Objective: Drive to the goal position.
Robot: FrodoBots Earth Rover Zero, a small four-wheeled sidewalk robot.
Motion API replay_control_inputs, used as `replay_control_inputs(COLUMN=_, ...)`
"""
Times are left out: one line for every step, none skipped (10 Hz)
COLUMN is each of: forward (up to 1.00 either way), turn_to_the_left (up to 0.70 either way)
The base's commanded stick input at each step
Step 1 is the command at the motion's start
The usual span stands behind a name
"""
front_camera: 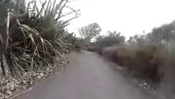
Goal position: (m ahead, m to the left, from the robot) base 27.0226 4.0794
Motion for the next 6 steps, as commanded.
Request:
replay_control_inputs(forward=1.0, turn_to_the_left=0.0)
replay_control_inputs(forward=1.0, turn_to_the_left=0.0)
replay_control_inputs(forward=1.0, turn_to_the_left=0.0)
replay_control_inputs(forward=1.0, turn_to_the_left=0.0)
replay_control_inputs(forward=1.0, turn_to_the_left=0.0)
replay_control_inputs(forward=1.0, turn_to_the_left=0.0)
